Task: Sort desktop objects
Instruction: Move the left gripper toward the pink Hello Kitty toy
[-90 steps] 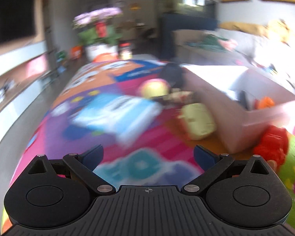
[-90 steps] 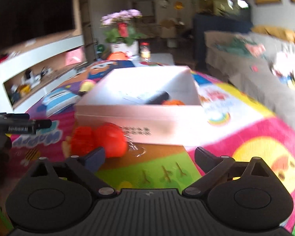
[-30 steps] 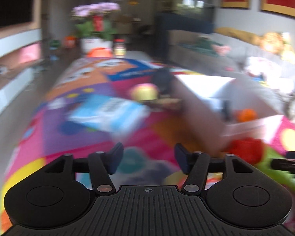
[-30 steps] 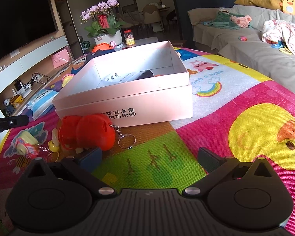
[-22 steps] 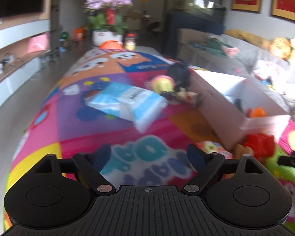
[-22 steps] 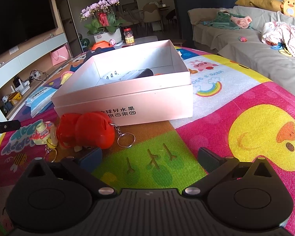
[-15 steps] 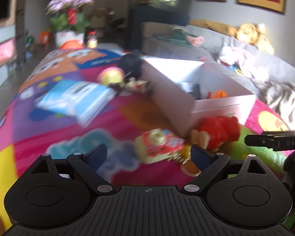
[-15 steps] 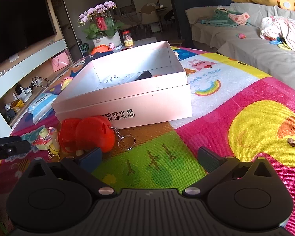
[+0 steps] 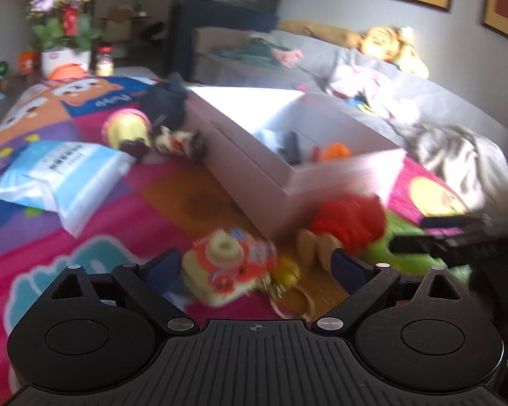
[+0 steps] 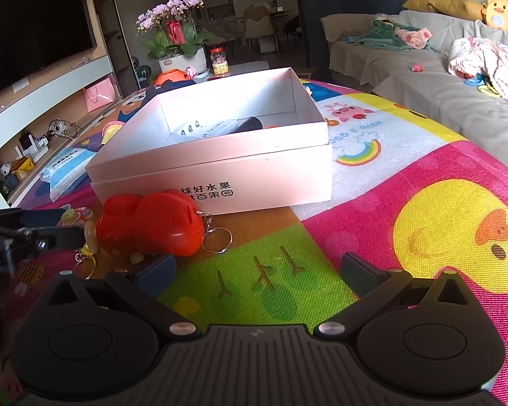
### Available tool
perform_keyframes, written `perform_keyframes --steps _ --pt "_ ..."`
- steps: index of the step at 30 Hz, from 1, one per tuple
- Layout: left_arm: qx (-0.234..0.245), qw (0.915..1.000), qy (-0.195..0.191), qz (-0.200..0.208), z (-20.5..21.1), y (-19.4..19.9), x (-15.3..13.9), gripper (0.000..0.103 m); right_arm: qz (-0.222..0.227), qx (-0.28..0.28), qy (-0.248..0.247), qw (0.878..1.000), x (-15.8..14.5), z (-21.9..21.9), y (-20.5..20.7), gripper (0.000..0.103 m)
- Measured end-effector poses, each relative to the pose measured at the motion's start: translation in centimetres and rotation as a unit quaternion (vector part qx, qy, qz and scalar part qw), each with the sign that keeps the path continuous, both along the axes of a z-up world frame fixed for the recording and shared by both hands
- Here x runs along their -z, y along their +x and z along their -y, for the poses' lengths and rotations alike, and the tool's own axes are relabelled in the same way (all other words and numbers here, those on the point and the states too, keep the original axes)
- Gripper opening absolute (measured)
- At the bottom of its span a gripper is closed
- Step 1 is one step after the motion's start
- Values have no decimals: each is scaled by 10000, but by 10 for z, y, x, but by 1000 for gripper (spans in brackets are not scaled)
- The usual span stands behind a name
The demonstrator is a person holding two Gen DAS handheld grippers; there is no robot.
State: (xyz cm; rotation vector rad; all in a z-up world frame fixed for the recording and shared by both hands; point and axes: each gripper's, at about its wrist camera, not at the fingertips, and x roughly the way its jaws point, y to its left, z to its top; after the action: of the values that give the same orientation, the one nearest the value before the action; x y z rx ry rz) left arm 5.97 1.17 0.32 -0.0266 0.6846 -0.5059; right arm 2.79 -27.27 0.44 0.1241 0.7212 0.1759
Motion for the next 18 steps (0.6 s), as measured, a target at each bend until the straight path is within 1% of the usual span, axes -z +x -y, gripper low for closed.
perform_keyframes --steps 3,5,7,8,10,12,13,14,17,18 --pt "339 9993 -144 -104 0 -19 -1 99 -3 -3 -22 10000 0 0 0 103" --pt "716 9968 -269 -226 2 -34 -1 99 -6 -3 -29 10000 0 0 0 103" --pt "1065 9938 -244 -211 6 -47 -2 99 -9 -5 -47 10000 0 -1 0 103" --pt "1100 9938 -140 -123 8 -52 -3 100 -11 -7 -64 10000 0 -1 0 103" --pt "911 9956 167 105 10 -52 -5 100 -20 -12 -111 9999 0 -2 0 103" --pt "515 9972 466 281 10 -44 -6 100 -27 -16 -153 9999 0 -3 0 103" --pt "365 9973 545 332 10 -37 -6 100 -30 -17 -169 9999 0 -3 0 103" --pt "322 9974 539 363 10 -30 -6 100 -32 -18 -179 9998 0 -4 0 103" --pt "423 9978 365 361 13 -14 -6 100 -35 -20 -199 9998 0 -4 0 103" --pt "441 9977 375 351 16 -10 -4 100 -37 -20 -212 9998 1 -4 0 103"
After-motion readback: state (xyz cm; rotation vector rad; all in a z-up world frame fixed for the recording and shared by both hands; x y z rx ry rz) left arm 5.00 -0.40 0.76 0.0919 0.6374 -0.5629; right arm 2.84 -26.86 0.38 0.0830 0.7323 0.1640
